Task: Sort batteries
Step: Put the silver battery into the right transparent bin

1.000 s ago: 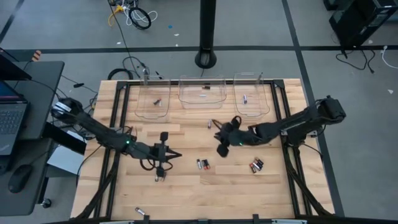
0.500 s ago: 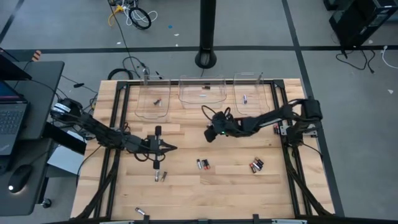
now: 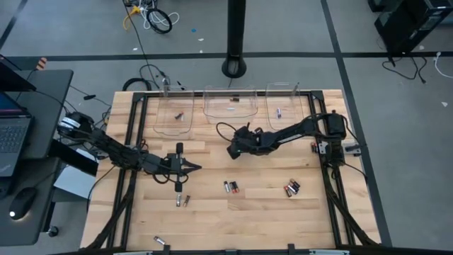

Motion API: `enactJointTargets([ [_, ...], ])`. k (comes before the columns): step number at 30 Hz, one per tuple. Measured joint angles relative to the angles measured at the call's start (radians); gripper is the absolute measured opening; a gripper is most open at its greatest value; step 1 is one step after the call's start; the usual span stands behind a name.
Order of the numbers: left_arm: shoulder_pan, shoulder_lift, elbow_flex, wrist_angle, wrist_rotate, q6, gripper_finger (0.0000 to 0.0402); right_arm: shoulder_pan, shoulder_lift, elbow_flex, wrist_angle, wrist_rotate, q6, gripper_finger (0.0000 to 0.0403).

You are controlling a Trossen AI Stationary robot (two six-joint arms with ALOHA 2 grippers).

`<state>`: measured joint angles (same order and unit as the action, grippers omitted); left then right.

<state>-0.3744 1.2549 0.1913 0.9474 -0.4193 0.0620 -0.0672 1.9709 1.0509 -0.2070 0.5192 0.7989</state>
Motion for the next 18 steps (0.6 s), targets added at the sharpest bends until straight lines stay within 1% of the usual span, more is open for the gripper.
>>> enactJointTargets([
  [3,0.0,0.0,0.0,0.0,-0.002,0.0,0.001,0.003,0.001,0.001,-0.002,-0.014,-0.047,0.0132],
  [7,0.0,0.0,0.0,0.001,-0.002,0.0,0.001,0.012,-0.004,0.0,0.008,-0.036,-0.153,0.006],
  [12,0.0,0.0,0.0,0.0,-0.001,0.0,0.001,0.018,-0.04,-0.006,-0.016,-0.071,-0.226,0.0057],
  [14,0.0,0.0,0.0,0.001,-0.001,0.0,0.001,0.022,-0.071,-0.009,-0.042,-0.092,-0.241,0.0057],
  [18,0.0,0.0,0.0,0.001,-0.001,0.002,0.001,0.029,-0.162,-0.008,-0.086,-0.088,-0.257,0.0057],
])
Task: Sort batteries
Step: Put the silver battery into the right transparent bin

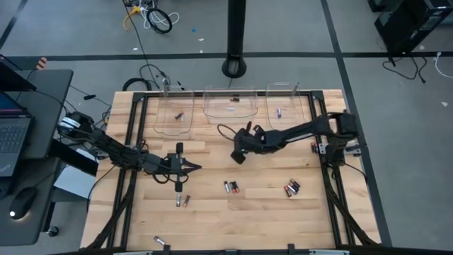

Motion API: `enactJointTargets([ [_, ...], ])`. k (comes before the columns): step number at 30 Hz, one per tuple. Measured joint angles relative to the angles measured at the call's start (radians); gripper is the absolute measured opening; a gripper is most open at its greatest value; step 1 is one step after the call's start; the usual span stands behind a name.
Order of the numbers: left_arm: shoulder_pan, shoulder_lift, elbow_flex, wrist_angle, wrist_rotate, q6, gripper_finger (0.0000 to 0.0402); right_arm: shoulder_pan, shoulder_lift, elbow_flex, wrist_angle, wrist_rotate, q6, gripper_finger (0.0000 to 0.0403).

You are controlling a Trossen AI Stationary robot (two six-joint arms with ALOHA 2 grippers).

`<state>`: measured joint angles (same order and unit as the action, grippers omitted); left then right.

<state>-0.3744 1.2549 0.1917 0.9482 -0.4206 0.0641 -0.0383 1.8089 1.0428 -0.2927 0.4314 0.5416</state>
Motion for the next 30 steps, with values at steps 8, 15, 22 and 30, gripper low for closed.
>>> enactJointTargets([
  [8,0.0,0.0,0.0,0.0,0.0,0.002,0.001,-0.018,-0.253,0.002,-0.122,0.053,-0.066,0.0057],
  [15,0.0,0.0,0.0,0.0,0.0,0.002,0.001,-0.195,-0.455,-0.005,-0.453,0.167,0.038,0.0057],
  [22,0.0,0.0,0.0,0.0,0.0,0.016,0.001,-0.435,-0.451,-0.114,-0.368,0.082,-0.042,0.0057],
  [30,0.0,0.0,0.0,-0.001,0.001,0.031,0.001,-0.594,-0.367,-0.242,-0.186,-0.063,-0.068,0.0057],
])
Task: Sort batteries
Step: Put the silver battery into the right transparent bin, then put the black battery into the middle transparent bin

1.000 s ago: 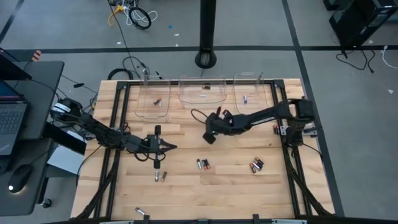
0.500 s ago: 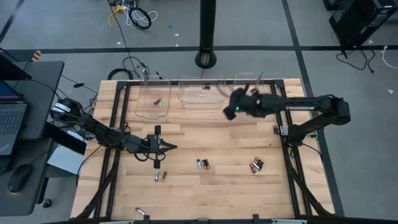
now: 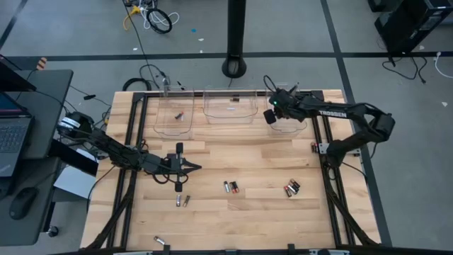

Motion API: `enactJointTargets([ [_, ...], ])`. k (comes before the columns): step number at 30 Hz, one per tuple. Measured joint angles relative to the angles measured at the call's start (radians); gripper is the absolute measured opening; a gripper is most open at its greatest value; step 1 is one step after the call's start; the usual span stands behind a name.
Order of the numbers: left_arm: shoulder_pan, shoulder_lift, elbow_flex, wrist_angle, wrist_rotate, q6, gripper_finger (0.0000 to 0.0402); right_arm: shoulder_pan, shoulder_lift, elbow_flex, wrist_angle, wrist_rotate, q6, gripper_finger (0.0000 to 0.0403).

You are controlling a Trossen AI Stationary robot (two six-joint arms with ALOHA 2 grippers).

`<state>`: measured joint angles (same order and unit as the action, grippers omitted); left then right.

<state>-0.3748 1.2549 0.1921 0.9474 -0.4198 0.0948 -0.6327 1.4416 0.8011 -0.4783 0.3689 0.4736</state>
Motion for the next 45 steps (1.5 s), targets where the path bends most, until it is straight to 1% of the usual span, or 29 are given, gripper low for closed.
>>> enactJointTargets([
  [5,0.0,0.0,0.0,0.0,0.0,0.0,0.001,-0.059,0.054,-0.028,0.071,-0.045,0.002,0.0057],
  [12,0.0,0.0,0.0,-0.001,0.0,-0.001,0.001,-0.104,0.099,-0.03,0.115,-0.093,-0.003,0.0058],
  [16,0.0,0.0,0.0,-0.001,0.0,-0.001,0.001,-0.107,0.102,-0.031,0.133,-0.119,-0.01,0.008],
  [18,0.0,0.0,0.0,-0.001,0.0,-0.001,0.001,-0.108,0.101,-0.032,0.137,-0.13,-0.013,0.0084],
  [26,0.0,0.0,0.0,-0.001,0.0,-0.001,0.001,-0.107,0.102,-0.002,0.111,-0.129,-0.014,0.008],
  [34,0.0,0.0,0.0,-0.001,0.0,-0.002,0.001,-0.126,0.102,0.016,0.069,-0.13,0.016,0.0114],
  [38,0.0,0.0,0.0,-0.001,0.0,-0.002,0.001,-0.131,0.099,0.016,0.065,-0.132,-0.002,0.0123],
  [41,0.0,0.0,0.0,-0.001,0.0,-0.002,0.001,-0.13,0.073,0.016,0.058,-0.165,-0.05,0.0117],
  [43,0.0,0.0,0.0,-0.001,0.0,-0.002,0.001,-0.13,0.031,0.016,0.05,-0.207,-0.104,0.0097],
  [45,0.0,0.0,0.0,-0.001,0.0,-0.002,0.001,-0.129,-0.029,0.016,0.033,-0.246,-0.156,0.0065],
])
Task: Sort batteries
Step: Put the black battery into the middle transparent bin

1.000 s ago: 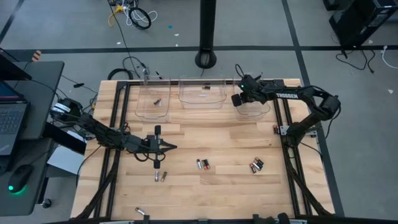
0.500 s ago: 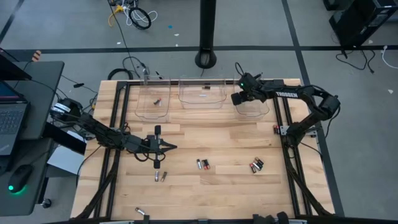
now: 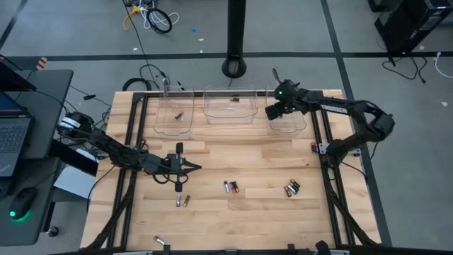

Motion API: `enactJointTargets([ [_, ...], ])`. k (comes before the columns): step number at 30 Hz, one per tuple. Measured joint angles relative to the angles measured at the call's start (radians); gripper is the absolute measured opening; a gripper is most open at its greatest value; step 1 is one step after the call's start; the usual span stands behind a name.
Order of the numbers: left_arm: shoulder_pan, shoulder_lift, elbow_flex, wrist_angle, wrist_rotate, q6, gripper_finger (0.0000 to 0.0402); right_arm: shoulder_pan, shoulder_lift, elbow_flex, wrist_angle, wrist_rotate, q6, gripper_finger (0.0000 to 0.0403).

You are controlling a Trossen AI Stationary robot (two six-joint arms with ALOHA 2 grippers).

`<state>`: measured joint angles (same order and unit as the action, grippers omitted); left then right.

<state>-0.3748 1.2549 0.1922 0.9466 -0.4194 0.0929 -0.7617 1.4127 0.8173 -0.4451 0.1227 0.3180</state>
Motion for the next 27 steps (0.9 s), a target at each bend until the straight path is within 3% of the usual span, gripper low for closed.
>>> enactJointTargets([
  [3,0.0,0.0,0.0,0.0,0.0,0.0,0.001,0.019,-0.112,0.0,-0.046,-0.016,-0.037,0.0015],
  [7,0.0,0.0,0.0,0.0,0.0,0.0,0.001,0.109,-0.26,0.002,-0.171,-0.016,-0.031,0.0018],
  [14,0.0,0.0,0.0,0.001,0.0,0.0,0.001,0.486,-0.412,0.001,-0.395,0.072,0.151,0.0008],
  [20,0.0,0.0,0.0,0.001,0.0,0.0,0.001,0.868,-0.433,0.001,-0.447,0.096,0.44,0.0028],
  [27,0.0,0.0,0.0,0.001,0.0,0.0,0.001,1.214,-0.321,0.001,-0.497,0.17,0.804,0.003],
])
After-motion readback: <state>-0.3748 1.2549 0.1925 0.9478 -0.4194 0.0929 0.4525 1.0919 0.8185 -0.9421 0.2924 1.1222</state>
